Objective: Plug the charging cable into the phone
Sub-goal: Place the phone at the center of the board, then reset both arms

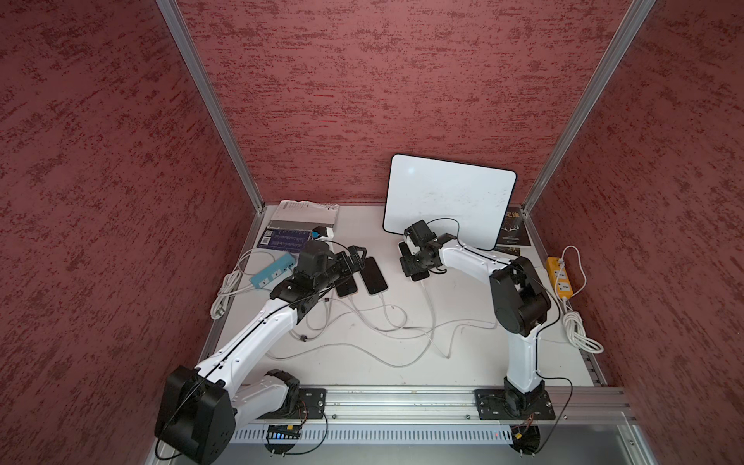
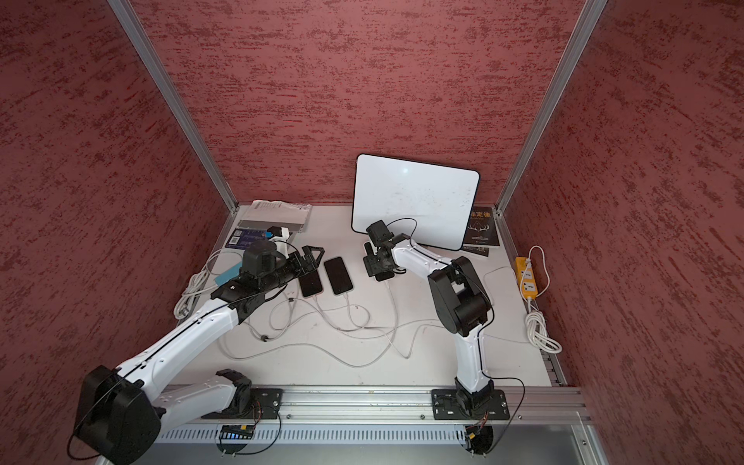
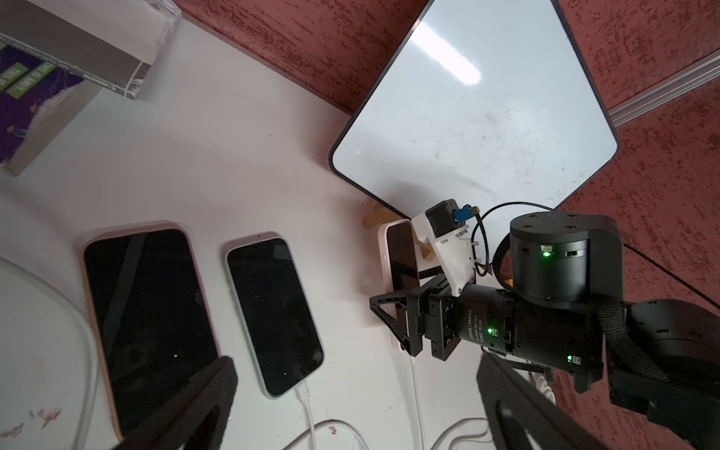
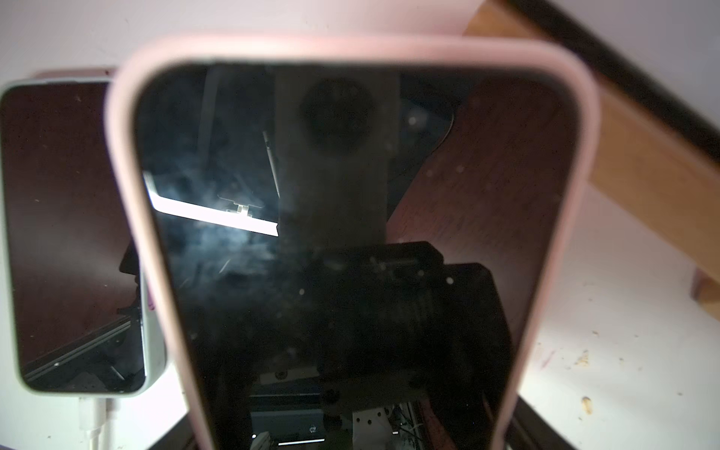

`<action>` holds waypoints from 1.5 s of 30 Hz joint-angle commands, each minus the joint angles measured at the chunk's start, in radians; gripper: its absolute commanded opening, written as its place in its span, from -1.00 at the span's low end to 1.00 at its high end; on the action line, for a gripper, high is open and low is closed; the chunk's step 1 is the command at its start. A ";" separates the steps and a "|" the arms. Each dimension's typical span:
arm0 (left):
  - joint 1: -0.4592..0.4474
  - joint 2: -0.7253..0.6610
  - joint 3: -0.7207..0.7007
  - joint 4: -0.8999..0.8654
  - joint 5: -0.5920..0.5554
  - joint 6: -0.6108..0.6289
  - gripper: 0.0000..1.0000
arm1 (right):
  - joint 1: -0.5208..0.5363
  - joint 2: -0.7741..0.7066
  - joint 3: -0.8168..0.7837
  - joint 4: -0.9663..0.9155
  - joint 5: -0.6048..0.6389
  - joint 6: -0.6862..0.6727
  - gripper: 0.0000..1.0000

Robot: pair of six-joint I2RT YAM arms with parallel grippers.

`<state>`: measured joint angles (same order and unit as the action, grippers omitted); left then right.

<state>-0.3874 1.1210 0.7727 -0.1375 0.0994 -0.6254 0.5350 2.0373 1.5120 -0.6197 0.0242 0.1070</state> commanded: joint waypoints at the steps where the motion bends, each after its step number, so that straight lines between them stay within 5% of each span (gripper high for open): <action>1: 0.010 -0.020 -0.023 -0.063 -0.091 0.042 1.00 | 0.005 0.013 0.040 0.004 0.016 -0.005 0.09; 5: 0.014 -0.018 -0.031 -0.091 -0.164 0.042 1.00 | 0.004 0.050 0.062 -0.015 0.030 -0.006 0.20; 11: 0.015 -0.038 -0.059 -0.071 -0.242 0.047 1.00 | 0.005 0.083 0.081 -0.030 0.064 0.000 0.63; 21: 0.016 -0.049 -0.087 -0.028 -0.295 0.077 1.00 | 0.006 0.034 0.047 -0.014 0.059 0.007 0.97; 29: 0.007 -0.096 -0.153 0.114 -0.380 0.192 1.00 | 0.006 -0.299 -0.180 0.157 0.102 0.005 0.97; 35: -0.044 -0.110 -0.308 0.487 -0.628 0.545 1.00 | -0.071 -0.623 -0.499 0.460 0.330 0.008 0.98; 38: -0.015 -0.036 -0.297 0.508 -0.635 0.623 1.00 | -0.158 -0.746 -0.718 0.695 0.359 0.003 0.97; 40: -0.001 0.013 -0.369 0.711 -0.575 0.717 1.00 | -0.214 -0.784 -0.859 0.894 0.415 -0.020 0.98; 45: 0.135 0.127 -0.391 0.892 -0.480 0.720 1.00 | -0.307 -0.697 -0.873 0.938 0.520 -0.021 0.98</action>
<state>-0.3199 1.2079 0.3756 0.5694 -0.4278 0.0406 0.2485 1.3186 0.6243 0.1532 0.4328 0.1028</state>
